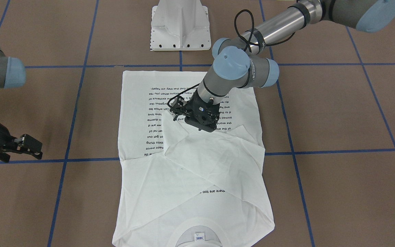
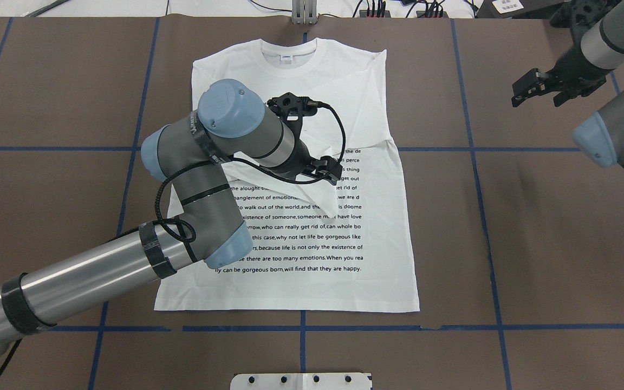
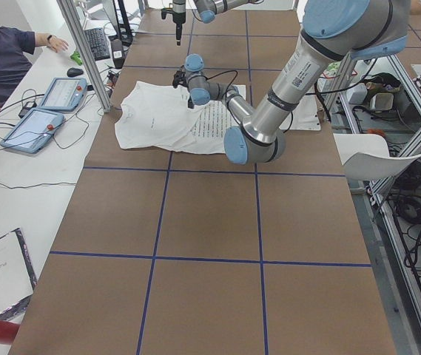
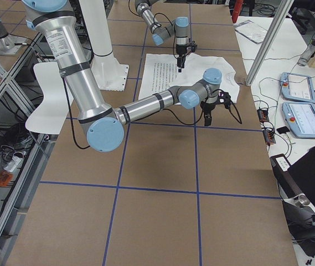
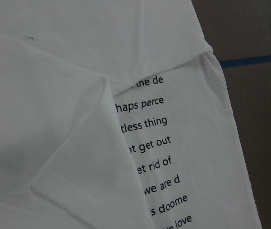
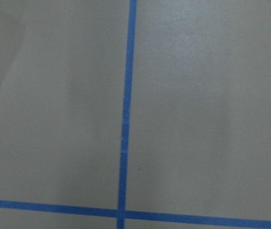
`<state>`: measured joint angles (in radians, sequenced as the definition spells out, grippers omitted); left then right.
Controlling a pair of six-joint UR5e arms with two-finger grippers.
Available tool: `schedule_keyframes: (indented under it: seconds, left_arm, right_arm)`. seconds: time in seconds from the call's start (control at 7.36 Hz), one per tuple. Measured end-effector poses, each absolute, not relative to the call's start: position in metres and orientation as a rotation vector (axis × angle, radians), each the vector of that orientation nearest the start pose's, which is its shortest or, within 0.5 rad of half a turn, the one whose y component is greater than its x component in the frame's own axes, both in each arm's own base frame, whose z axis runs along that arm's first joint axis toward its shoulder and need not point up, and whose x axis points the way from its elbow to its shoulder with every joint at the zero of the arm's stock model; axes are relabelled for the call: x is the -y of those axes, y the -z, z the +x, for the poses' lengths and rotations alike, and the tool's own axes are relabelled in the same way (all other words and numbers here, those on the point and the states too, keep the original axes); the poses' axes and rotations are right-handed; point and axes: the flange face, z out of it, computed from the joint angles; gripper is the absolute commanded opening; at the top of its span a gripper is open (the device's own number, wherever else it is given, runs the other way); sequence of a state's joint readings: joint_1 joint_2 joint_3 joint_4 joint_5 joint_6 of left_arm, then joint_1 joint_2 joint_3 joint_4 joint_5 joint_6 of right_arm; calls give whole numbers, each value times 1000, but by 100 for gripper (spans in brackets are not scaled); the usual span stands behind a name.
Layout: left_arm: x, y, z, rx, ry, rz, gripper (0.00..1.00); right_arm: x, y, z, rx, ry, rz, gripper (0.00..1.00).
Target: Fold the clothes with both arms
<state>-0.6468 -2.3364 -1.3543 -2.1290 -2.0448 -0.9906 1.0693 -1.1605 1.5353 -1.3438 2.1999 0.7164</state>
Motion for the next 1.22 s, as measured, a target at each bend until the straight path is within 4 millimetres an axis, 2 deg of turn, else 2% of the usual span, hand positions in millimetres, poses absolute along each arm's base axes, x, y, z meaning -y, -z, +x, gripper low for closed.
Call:
schedule_keyframes:
  seconds: [0.14, 0.27, 0.41, 0.68, 0.82, 0.95, 1.22]
  left_arm:
    - [538, -232, 522, -1089, -224, 310, 100]
    - [548, -237, 495, -1041, -251, 337, 100]
    - [552, -241, 467, -1001, -282, 364, 100]
    - [553, -263, 408, -958, -351, 424, 100]
    - [556, -274, 385, -953, -386, 438, 100]
    - [557, -283, 368, -949, -413, 449, 100]
    - [559, -293, 349, -940, -433, 463, 100]
  right_arm:
    - [615, -398, -278, 830, -22, 139, 100]
    - [612, -378, -303, 835, -36, 146, 100]
    - [607, -357, -329, 838, -60, 149, 100]
    - [588, -321, -389, 825, -110, 165, 100]
    - [579, -303, -416, 809, -124, 170, 100]
    - [568, -279, -446, 768, -126, 170, 100]
    - [545, -232, -504, 693, -128, 178, 100]
